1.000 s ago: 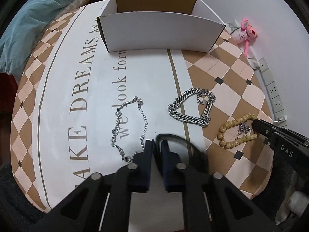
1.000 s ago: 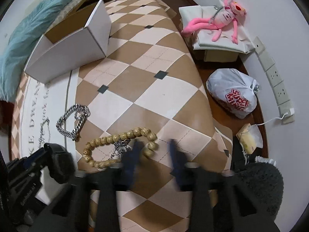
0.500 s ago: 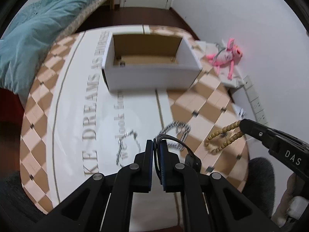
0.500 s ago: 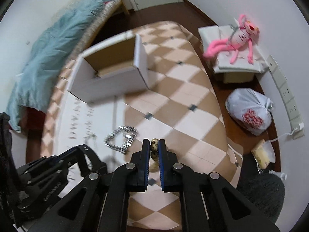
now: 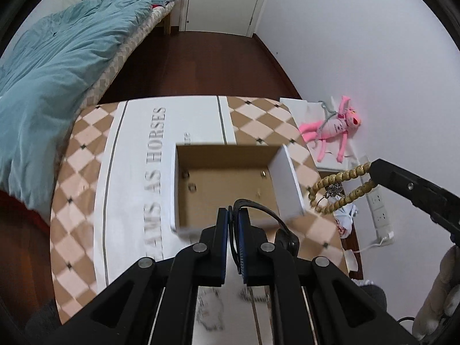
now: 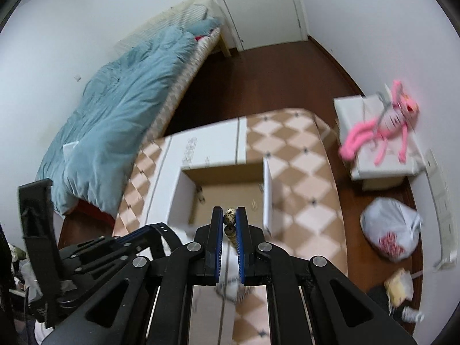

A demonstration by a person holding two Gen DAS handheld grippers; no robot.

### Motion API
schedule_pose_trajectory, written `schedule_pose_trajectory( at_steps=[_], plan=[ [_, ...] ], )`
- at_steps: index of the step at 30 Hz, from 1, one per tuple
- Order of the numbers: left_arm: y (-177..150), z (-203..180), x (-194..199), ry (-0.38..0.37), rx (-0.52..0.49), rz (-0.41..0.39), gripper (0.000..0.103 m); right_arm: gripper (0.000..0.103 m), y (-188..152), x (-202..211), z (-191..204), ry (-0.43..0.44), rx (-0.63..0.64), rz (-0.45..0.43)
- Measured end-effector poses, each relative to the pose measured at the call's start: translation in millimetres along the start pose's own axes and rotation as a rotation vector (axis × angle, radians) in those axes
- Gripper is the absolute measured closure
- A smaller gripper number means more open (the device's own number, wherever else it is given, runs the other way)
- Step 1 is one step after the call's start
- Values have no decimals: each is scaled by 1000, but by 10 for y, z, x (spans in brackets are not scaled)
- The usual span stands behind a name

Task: Organize jewelry
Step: 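Carry the watch band into the box with the left tool while the right tool drops the bead bracelet in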

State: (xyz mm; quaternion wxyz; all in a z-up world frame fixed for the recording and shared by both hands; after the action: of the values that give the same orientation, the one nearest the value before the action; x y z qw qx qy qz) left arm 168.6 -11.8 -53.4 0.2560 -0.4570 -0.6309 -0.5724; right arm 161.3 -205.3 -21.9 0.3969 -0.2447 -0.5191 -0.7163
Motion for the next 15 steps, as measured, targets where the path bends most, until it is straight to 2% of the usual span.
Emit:
schedule_pose_trajectory(
  at_steps=[7,10,15],
  plan=[
    [370,155,-445,-18,25,105,98,94,360,-585,-21,4,-4,99],
    [440,200,-604,-20,36,136,98,94,385,-854,-62,-4,-3,150],
    [496,229,-765,-14,59,189,91,94,349,-1190,-101,-10,13,224]
  ],
)
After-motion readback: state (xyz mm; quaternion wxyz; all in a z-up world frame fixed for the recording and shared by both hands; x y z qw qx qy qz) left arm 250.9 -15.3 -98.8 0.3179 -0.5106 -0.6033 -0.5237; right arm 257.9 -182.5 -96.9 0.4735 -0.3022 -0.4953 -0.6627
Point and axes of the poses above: each gripper's, at about its wrist camera, not at the fingertips, and x roughly against the way its jaws point, z to its left, y to its top, the point moved 1 cm from there along -x, roughly the way its jaws point, and after that the axes turned 1 degree about -x, right-handed, at the moved point
